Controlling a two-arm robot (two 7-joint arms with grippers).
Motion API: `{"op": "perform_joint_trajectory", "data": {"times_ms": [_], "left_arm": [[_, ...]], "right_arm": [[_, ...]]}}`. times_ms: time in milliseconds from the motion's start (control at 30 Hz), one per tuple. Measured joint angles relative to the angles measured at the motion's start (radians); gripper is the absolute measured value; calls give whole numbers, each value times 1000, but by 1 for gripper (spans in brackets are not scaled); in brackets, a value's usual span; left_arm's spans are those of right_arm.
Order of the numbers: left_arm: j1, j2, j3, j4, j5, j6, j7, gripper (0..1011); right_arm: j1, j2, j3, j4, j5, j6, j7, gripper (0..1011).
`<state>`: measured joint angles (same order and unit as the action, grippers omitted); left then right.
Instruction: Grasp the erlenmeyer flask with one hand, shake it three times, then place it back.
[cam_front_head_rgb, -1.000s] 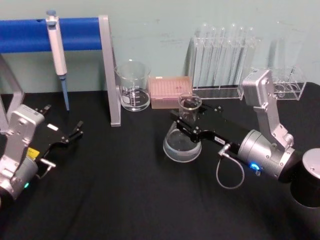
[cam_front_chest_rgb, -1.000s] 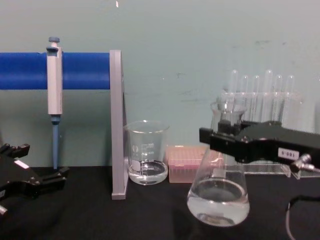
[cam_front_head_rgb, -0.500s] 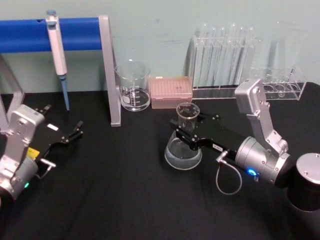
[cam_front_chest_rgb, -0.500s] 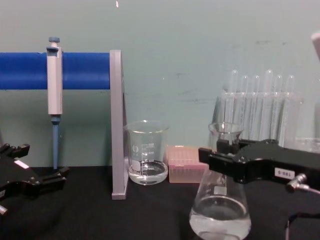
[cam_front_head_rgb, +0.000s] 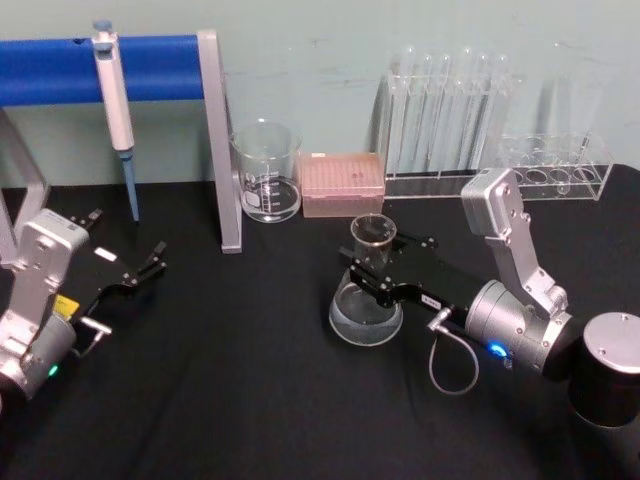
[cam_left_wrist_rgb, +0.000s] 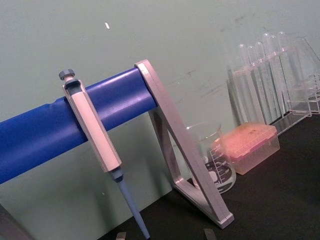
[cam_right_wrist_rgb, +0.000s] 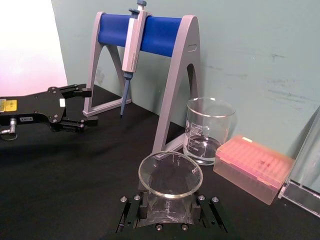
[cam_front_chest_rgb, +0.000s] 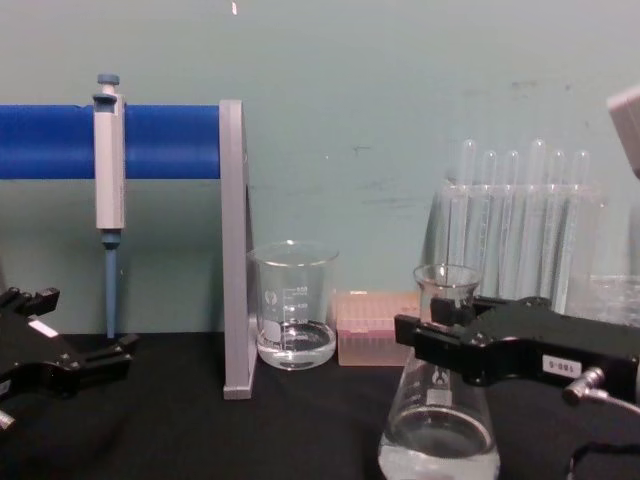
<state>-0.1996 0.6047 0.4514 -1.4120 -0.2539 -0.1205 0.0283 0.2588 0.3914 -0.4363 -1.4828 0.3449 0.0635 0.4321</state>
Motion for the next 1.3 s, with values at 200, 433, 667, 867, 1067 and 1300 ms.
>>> {"op": "perform_joint_trajectory", "data": {"times_ms": [200, 433, 667, 867, 1067, 1300], "left_arm": [[0, 0, 0, 0, 0, 0, 0, 1001], [0, 0, 0, 0, 0, 0, 0, 1001], [0, 0, 0, 0, 0, 0, 0, 1001], [0, 0, 0, 0, 0, 0, 0, 1001], [0, 0, 0, 0, 0, 0, 0, 1001], [0, 0, 0, 0, 0, 0, 0, 1001]], "right_arm": [[-1, -4, 0, 9, -2, 0, 3, 451], [-2, -7, 2, 16, -6, 5, 2, 451], [-2, -10, 3, 22, -10, 10, 1, 451], [-6, -10, 4, 24, -13, 14, -1, 451], [-7, -12, 4, 24, -17, 19, -4, 451], [-7, -16, 4, 29, -20, 21, -5, 451]]}}
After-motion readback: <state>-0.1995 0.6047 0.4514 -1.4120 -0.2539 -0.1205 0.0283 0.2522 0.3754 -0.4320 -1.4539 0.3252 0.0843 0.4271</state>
